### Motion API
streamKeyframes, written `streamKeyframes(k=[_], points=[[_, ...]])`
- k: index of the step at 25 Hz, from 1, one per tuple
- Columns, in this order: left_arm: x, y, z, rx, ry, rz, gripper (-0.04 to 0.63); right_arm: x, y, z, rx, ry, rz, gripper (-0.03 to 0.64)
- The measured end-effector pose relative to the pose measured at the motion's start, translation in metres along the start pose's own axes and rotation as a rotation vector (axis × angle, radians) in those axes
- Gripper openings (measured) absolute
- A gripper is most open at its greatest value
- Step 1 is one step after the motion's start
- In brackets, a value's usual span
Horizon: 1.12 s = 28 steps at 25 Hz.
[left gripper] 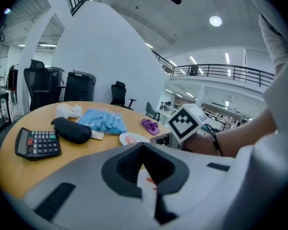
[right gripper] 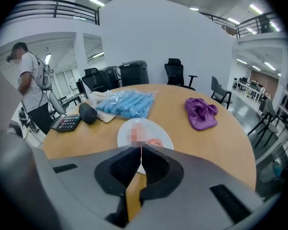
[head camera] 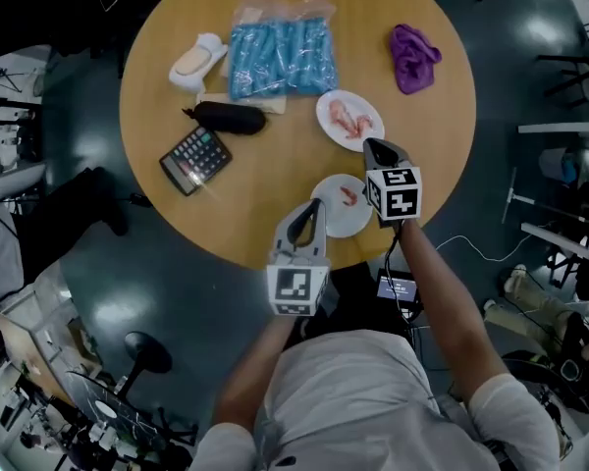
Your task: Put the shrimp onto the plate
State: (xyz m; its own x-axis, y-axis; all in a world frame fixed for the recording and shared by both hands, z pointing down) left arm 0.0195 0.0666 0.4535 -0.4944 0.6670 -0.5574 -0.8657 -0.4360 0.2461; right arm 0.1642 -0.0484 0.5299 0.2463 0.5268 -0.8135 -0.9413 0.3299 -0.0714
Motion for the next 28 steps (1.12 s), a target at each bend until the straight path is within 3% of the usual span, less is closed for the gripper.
streamKeyframes(k=[7, 15, 28], points=[[-0.008, -0.004, 0.002, 0.009, 0.012, 0.031, 0.008, -0.032, -0.012, 0.003, -0.018, 0.148, 0.001, 0.020], [-0.016, 0.004, -0.003, 0.042, 0.015, 0.041, 0.008, -0.047, -0.013, 0.005, -0.052, 0.239, -0.021, 0.066], [-0.018, 0.009, -0.005, 0.057, 0.016, 0.055, 0.008, -0.056, -0.013, 0.013, -0.060, 0.339, -0.041, 0.066]])
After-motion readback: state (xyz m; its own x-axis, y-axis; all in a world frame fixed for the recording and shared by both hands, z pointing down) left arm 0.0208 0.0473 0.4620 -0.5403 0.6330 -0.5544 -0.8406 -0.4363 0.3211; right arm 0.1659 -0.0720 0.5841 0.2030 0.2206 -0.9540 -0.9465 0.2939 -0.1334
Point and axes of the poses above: the fingertips, and each gripper's own axes: x backward along the fingers, y to its left, z out of its underside, the point moved 3 cm from there along x, backward along the fingers, and after that the axes turned 8 degrees about y, right-handed, at the moved point
